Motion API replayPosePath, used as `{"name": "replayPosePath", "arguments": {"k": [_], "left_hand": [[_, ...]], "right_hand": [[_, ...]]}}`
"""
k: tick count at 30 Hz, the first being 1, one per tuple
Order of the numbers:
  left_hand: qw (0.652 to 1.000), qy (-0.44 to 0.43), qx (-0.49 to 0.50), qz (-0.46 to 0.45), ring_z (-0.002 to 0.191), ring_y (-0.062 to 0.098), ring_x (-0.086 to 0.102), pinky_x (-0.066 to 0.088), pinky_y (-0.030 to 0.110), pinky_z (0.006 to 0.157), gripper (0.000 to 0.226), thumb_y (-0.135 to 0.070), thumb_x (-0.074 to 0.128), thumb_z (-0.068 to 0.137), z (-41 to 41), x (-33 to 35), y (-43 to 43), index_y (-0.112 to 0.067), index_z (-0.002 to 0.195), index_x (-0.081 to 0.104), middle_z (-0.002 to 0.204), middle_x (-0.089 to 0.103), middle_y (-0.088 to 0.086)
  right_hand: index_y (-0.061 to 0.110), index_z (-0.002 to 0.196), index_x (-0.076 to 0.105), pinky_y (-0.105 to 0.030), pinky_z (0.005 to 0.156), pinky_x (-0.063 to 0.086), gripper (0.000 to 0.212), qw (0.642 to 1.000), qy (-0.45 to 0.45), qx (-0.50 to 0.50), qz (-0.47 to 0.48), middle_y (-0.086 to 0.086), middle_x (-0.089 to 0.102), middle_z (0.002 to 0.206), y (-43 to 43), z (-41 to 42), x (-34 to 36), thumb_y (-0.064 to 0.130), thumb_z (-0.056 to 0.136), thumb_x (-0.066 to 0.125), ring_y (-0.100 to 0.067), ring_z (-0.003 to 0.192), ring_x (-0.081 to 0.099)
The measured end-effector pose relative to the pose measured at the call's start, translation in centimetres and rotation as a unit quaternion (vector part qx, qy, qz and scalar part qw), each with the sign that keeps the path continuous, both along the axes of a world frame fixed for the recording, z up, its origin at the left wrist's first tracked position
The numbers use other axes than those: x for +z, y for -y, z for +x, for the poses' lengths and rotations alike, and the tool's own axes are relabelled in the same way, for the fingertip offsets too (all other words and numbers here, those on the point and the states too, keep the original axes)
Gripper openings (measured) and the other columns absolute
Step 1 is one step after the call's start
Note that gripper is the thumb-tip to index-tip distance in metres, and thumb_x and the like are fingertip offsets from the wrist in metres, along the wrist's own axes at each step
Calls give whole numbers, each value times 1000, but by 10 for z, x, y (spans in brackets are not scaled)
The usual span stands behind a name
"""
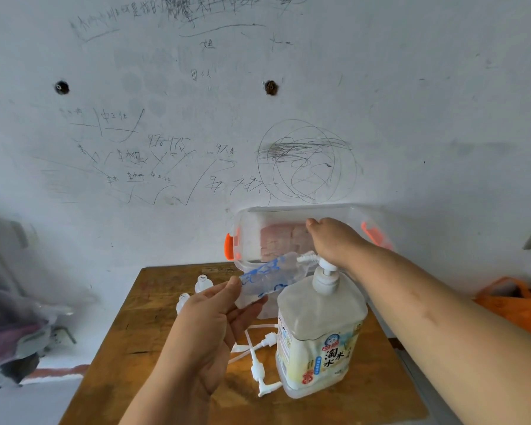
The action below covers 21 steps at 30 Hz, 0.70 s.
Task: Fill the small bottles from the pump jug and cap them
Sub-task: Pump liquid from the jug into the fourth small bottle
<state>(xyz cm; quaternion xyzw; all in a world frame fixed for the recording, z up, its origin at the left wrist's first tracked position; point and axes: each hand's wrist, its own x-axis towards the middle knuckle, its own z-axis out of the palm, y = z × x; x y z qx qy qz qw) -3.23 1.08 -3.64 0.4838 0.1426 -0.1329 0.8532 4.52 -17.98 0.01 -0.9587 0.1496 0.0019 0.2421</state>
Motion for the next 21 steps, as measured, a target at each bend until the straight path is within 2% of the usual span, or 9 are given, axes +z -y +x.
{"name": "replayPosePath", "arguments": {"k": [2,5,11,15,17,18,19,20,21], "left_hand": [[1000,2,-2,-1,83,32,75,62,33,66,17,-13,56,95,1,-1,1,1,102,62,87,76,18],[1000,-5,1,17,82,31,75,61,36,72,15,-13,56,95,2,-3,2,1,98,61,81,76,16],[1000,0,-5,27,84,32,74,61,36,72,17,-14,56,95,-4,0,0,1,101,61,82,76,17],[1000,13,-10,18,86,32,74,61,36,71,16,-14,57,95,-8,7,-2,0,101,62,84,76,17],[1000,18,-10,13,88,33,74,61,37,72,17,-14,57,95,-7,8,-2,1,103,62,85,76,18],[1000,19,-8,13,88,33,74,61,37,72,18,-14,57,95,-7,8,-2,1,103,62,86,76,18],[1000,18,-6,14,88,33,74,61,38,73,17,-14,58,94,-7,8,-2,0,104,62,88,76,19],[1000,17,-3,14,88,34,74,61,38,74,16,-14,58,94,-6,7,-2,0,103,62,90,75,19],[1000,16,-1,15,87,34,74,61,39,75,15,-13,58,94,-6,7,-2,-1,102,62,92,75,20]], "right_hand": [[7,131,38,-41,93,40,39,999,0,9,-35,-18,49,118,0,0,-3,2,94,29,-36,115,47],[9,136,39,-44,104,37,39,997,-10,22,-75,-15,42,138,-2,-5,-8,9,99,26,-35,129,41],[14,119,48,-47,105,35,32,997,-5,36,-62,-17,50,132,-4,-14,-3,14,102,22,-34,123,46],[10,132,44,-44,106,33,41,999,13,28,-21,-17,49,134,-4,-18,15,28,104,19,-33,124,46],[14,134,44,-43,106,33,41,999,9,39,-26,-16,48,134,-4,-18,19,27,105,18,-33,124,45],[19,130,46,-44,105,34,38,998,3,48,-34,-17,49,132,-4,-18,18,23,104,19,-34,123,46],[27,118,50,-45,104,36,34,998,-2,51,-39,-18,51,126,-3,-16,14,20,104,19,-35,120,48],[31,97,47,-45,102,38,30,997,-5,58,-44,-18,51,116,-2,-14,11,17,103,20,-34,115,49],[29,84,41,-44,99,40,30,997,-4,60,-52,-16,48,106,0,-11,8,14,102,21,-33,108,49]]}}
